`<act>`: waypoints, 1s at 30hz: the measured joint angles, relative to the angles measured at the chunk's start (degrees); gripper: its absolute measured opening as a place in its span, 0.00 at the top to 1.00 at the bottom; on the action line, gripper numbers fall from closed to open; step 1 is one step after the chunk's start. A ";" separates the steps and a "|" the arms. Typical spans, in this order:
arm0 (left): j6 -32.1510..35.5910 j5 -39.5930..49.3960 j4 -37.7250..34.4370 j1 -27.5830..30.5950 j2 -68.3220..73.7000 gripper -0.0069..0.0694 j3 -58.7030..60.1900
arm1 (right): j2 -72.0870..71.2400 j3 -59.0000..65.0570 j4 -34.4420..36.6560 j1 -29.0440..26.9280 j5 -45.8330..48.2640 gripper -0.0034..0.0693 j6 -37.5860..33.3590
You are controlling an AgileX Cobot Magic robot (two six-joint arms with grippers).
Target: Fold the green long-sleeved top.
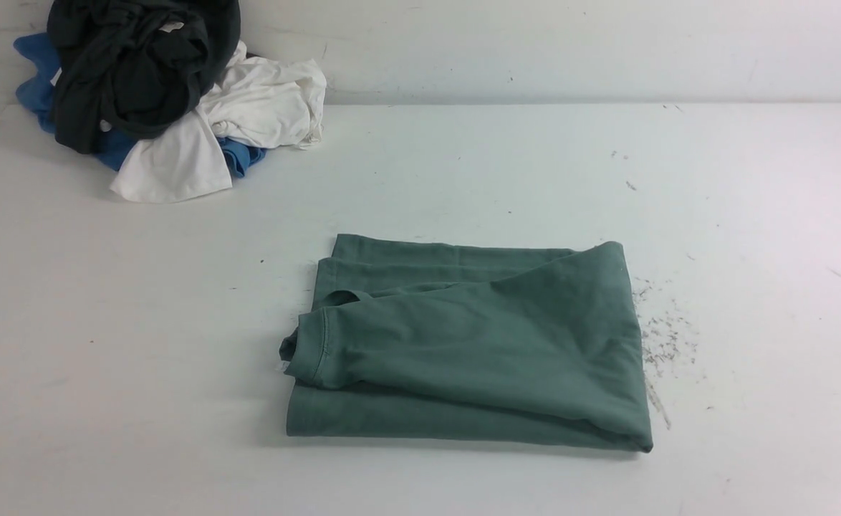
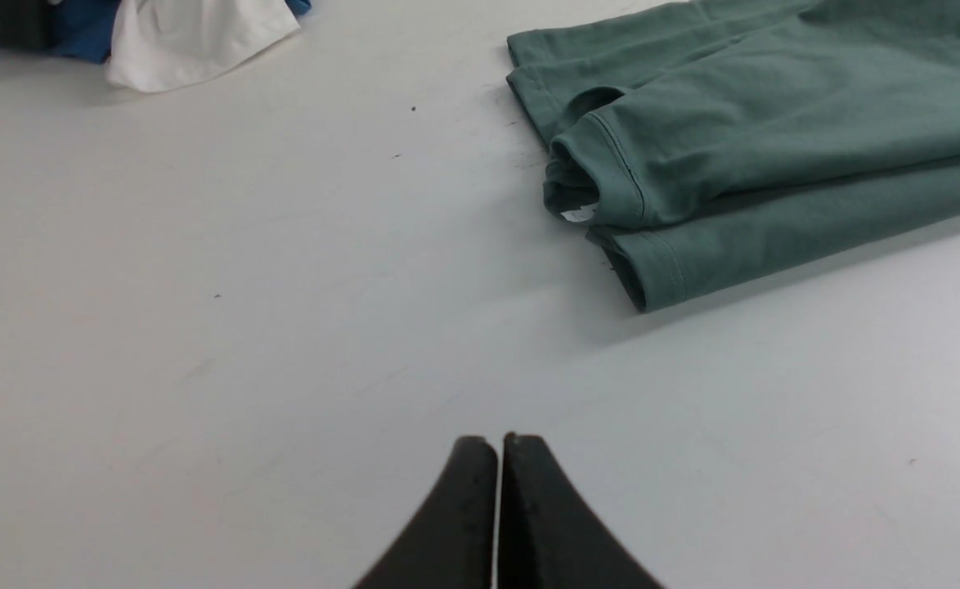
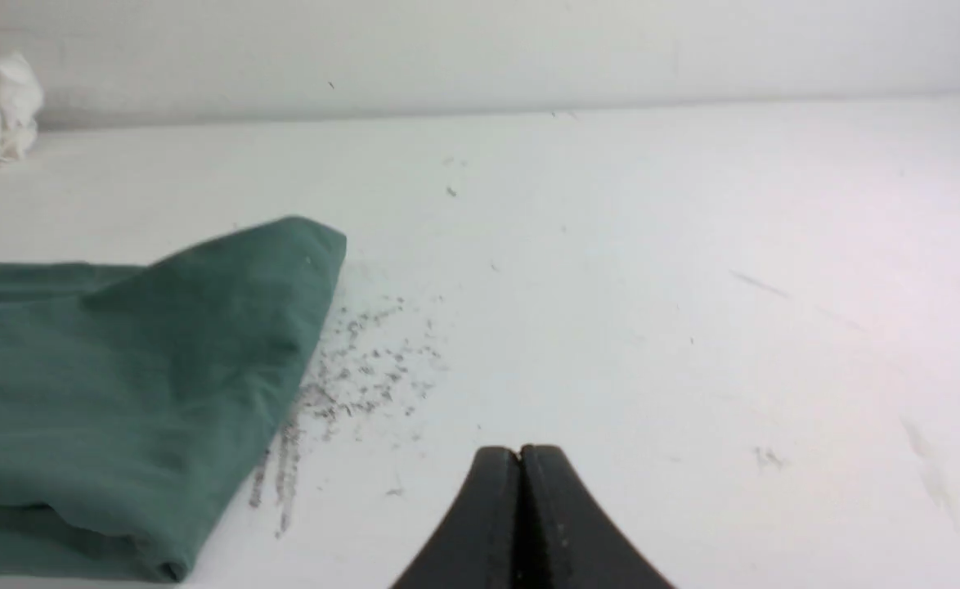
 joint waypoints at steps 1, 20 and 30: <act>0.00 0.00 0.00 0.00 0.00 0.92 0.00 | 0.00 0.13 0.00 -0.21 -0.20 0.97 0.07; 0.00 0.00 0.00 0.00 0.00 0.92 0.00 | 0.00 0.13 0.14 -4.78 0.23 0.97 0.07; -0.01 0.00 -0.05 0.00 0.00 0.92 0.00 | 0.00 0.13 0.16 -3.36 0.23 0.97 0.07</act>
